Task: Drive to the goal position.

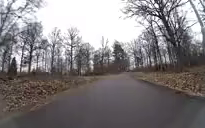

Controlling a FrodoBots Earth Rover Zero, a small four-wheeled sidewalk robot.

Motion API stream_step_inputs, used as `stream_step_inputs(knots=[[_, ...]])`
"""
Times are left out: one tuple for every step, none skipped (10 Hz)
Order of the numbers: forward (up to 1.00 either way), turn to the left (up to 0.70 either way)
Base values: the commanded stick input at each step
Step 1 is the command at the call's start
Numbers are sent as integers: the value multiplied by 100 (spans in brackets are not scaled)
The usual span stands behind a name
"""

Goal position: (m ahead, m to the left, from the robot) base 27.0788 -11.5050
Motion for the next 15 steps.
stream_step_inputs(knots=[[100, 0], [100, 0], [100, 0], [100, 0], [100, 0], [100, 0], [100, 0], [100, 0], [100, 0], [100, 0], [100, 0], [100, 0], [100, 0], [100, 0], [100, 0]])
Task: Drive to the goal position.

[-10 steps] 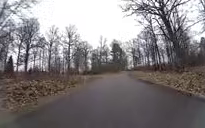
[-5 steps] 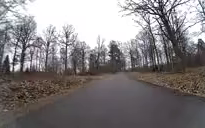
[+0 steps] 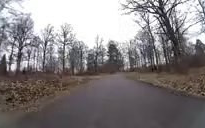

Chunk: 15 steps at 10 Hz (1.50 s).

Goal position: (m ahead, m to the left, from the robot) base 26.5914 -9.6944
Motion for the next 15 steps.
stream_step_inputs(knots=[[100, 0], [100, 0], [100, 0], [100, 0], [100, 0], [100, 0], [100, 0], [100, 0], [100, 0], [100, 0], [100, 0], [100, 0], [100, 0], [100, 0], [100, 0]])
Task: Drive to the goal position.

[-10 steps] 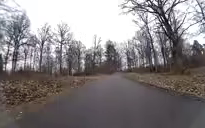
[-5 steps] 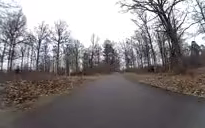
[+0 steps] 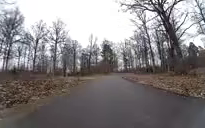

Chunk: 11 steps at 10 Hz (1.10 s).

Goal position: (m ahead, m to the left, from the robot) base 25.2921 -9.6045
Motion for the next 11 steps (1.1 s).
stream_step_inputs(knots=[[100, 0], [100, 0], [100, 0], [100, 0], [100, 0], [100, 0], [100, 0], [100, 0], [100, 0], [100, 0], [100, 0]])
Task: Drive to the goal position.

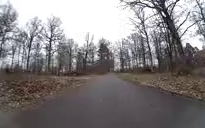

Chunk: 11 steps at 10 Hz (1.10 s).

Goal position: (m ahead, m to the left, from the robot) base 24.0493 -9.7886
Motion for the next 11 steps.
stream_step_inputs(knots=[[100, 0], [100, 0], [100, 0], [100, 0], [100, 0], [100, 0], [100, 0], [100, 0], [100, 0], [100, 0], [100, 0]])
